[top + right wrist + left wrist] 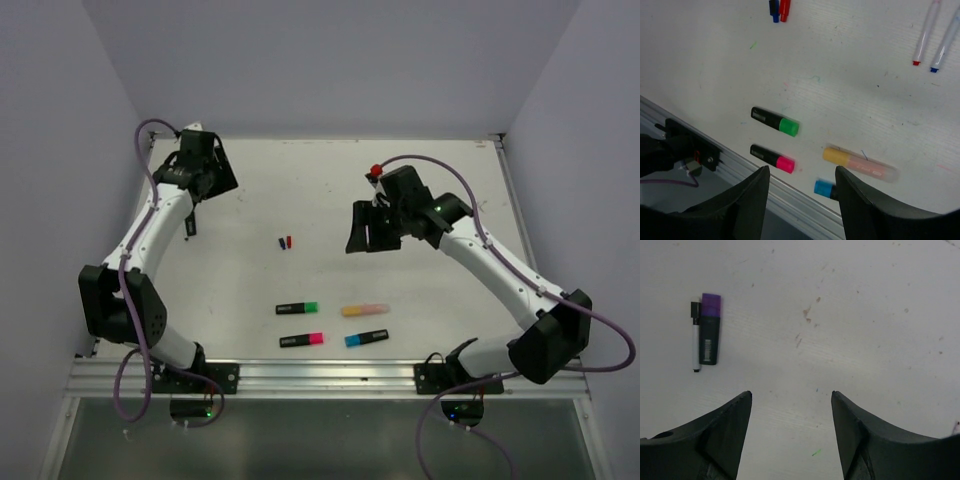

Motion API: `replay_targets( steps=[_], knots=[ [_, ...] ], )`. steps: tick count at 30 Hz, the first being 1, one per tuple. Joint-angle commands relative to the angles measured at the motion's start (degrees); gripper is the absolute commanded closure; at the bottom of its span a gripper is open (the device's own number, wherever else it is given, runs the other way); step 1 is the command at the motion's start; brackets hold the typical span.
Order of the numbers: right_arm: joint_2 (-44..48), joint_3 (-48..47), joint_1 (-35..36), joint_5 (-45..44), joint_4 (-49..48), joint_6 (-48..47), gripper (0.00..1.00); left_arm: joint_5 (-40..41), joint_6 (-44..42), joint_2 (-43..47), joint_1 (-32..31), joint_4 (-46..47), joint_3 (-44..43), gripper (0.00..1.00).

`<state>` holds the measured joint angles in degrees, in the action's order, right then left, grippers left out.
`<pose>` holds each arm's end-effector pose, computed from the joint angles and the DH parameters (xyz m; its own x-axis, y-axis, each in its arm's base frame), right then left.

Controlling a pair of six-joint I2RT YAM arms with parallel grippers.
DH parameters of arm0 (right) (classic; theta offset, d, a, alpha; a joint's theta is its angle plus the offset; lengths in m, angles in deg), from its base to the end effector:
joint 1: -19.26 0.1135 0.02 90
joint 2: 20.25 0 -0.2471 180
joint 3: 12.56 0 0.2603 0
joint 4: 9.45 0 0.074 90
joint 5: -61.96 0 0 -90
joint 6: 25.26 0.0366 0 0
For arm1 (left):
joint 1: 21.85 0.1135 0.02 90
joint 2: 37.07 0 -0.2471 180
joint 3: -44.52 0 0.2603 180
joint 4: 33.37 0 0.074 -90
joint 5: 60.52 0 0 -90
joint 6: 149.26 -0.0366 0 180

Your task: Open the pen caps

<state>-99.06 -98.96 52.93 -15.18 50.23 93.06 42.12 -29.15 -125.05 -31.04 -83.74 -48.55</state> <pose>0.2430 0.1717 0.3037 -0.8884 -0.0361 -0.4576 -0.2645 0.8550 0.4461 0.3446 -0.0476 0.3056 -0.6087 -0.3974 -0.6867 -0.3486 0.9115 -0.2185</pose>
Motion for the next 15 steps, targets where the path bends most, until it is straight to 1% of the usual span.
replay_targets(
  steps=[1, 3, 4, 5, 6, 8, 9, 10, 12, 15],
  knots=[
    [-1.78, -7.76, -0.18, 2.17, 9.46, -2.12, 0.41, 2.37, -2.42, -2.27, 3.12, -2.07, -0.77, 0.31],
    [-2.58, -9.62, -0.27, 1.64, 12.09, -3.17, 0.41, 3.61, -2.25, -3.24, 4.00, -2.34, -0.41, 0.30],
    [-3.36, -10.67, -0.19, 1.73, 12.62, -3.53, 0.41, 3.70, -1.90, -4.03, 5.48, -2.60, 0.11, 0.30],
    [-3.72, -10.94, -0.18, 2.16, 13.24, -3.88, 0.41, 2.83, -1.98, -4.38, 6.37, -2.17, 0.73, 0.32],
    [-3.99, -11.12, -0.18, 2.51, 13.42, -3.97, 0.41, 1.95, -2.24, -4.47, 7.60, -0.68, 1.43, 0.41],
    [-4.77, -11.03, -0.18, 3.57, 12.98, -3.97, 0.41, -0.94, -2.33, -4.30, 11.81, 1.08, 4.05, 0.45],
    [-5.21, -11.03, -0.18, 4.27, 12.98, -3.97, 0.41, -1.91, -2.60, -4.13, 14.61, 3.18, 4.77, 0.44],
    [-5.48, -11.47, -0.18, 4.36, 13.07, -3.97, 0.41, -4.10, -2.69, -4.30, 16.12, 3.81, 5.47, 0.43],
    [-6.62, -11.65, -0.18, 4.89, 13.24, -4.41, 0.41, -5.17, -3.91, -4.65, 19.28, 5.57, 6.62, 0.41],
    [-7.41, -12.35, -0.27, 4.72, 13.68, -5.20, 0.41, -5.26, -6.19, -5.88, 20.88, 6.27, 6.62, 0.38]
  ],
)
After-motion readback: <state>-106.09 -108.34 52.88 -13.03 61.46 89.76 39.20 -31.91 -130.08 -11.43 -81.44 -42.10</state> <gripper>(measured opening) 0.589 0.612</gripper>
